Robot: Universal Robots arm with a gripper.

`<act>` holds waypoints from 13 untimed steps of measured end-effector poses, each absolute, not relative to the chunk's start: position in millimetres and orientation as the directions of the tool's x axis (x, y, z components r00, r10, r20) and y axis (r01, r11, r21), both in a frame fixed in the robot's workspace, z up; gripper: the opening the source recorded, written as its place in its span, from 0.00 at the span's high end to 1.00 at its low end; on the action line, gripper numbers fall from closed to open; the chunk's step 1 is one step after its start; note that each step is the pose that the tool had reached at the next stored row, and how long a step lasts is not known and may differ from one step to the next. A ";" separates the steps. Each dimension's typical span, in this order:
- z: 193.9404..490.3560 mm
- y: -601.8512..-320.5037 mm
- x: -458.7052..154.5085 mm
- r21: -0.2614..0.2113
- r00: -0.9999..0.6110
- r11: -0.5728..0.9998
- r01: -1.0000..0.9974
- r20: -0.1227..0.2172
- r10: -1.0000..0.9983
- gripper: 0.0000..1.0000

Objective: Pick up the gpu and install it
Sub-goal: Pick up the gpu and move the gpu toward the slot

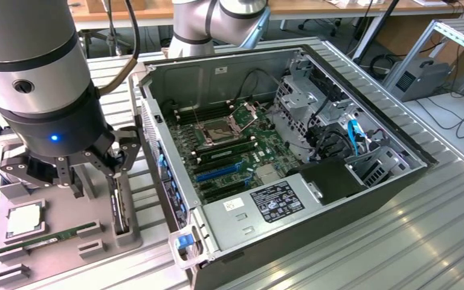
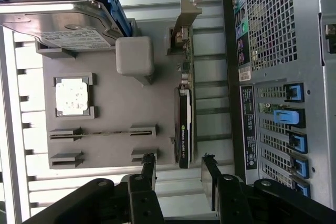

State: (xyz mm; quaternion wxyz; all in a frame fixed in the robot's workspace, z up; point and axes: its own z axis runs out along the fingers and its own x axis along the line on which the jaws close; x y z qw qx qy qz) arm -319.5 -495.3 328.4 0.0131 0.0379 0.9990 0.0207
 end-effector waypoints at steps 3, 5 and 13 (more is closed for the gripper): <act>327.9 -495.3 -319.5 0.042 -0.997 0.996 0.075 -0.025 0.076 0.52; 327.3 -495.3 -319.4 0.042 -0.997 0.996 0.075 -0.025 0.076 0.52; 325.9 -495.3 -319.4 0.042 -0.997 0.996 0.075 -0.025 0.076 0.52</act>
